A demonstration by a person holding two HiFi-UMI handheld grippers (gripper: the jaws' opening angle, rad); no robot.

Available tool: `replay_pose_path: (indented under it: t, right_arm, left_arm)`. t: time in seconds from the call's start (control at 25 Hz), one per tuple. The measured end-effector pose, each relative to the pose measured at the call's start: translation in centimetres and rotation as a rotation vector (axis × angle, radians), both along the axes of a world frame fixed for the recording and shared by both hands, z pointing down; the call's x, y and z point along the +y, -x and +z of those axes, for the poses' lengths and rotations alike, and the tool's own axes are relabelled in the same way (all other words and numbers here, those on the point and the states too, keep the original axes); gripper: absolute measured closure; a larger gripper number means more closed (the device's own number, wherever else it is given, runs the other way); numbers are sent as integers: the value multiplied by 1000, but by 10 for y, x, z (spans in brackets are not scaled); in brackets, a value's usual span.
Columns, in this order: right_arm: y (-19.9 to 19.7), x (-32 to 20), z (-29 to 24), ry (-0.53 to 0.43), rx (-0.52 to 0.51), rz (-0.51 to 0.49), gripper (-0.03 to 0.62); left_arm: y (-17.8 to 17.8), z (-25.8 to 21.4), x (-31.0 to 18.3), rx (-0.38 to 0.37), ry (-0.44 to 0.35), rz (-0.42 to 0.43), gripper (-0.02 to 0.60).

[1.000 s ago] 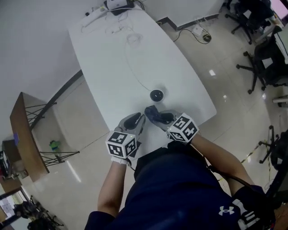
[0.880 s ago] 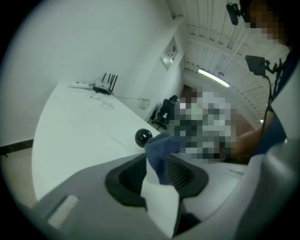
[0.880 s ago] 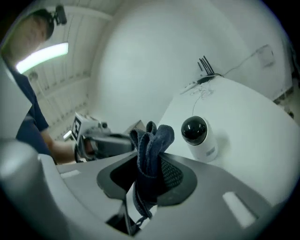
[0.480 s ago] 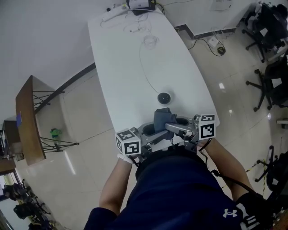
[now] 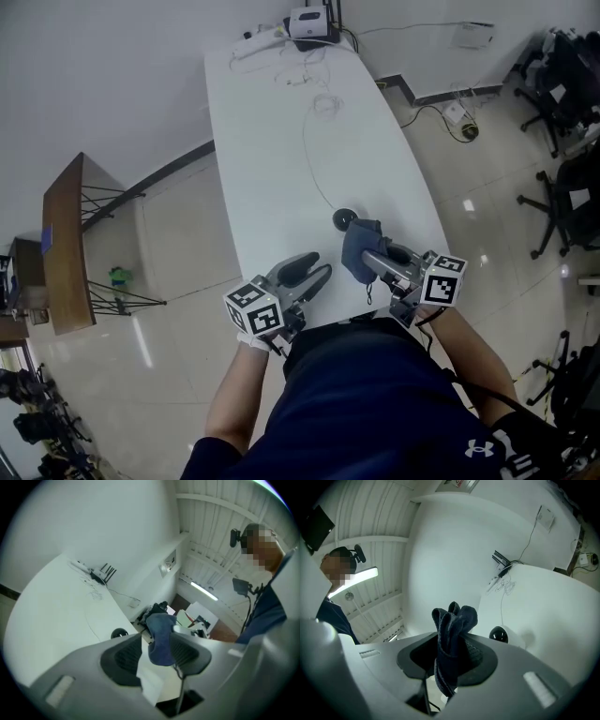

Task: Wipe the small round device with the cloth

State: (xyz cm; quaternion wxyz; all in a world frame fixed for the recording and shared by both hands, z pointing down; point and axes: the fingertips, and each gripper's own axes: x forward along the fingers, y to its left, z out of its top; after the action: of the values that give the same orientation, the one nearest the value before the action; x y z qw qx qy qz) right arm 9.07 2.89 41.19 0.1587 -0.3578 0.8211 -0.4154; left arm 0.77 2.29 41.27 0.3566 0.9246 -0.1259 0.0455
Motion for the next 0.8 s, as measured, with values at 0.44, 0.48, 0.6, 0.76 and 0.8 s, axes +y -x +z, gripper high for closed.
replay_pose_path:
  t: [0.44, 0.48, 0.6, 0.76, 0.8]
  right_arm:
    - [-27, 13, -6, -97, 216, 153, 479]
    - [-26, 15, -5, -96, 211, 151, 480]
    - [-23, 21, 0, -88, 198, 151, 479]
    - [-21, 23, -7, -102, 195, 146, 479]
    - [-21, 23, -10, -109, 198, 145, 480]
  left_arm:
    - [22, 11, -13, -211, -143, -328, 448]
    - [21, 11, -10, -208, -136, -325, 448]
    - [18, 12, 1, -206, -131, -318, 448]
    - [17, 8, 7, -192, -134, -310, 448]
    - [17, 7, 7, -187, -137, -308, 448]
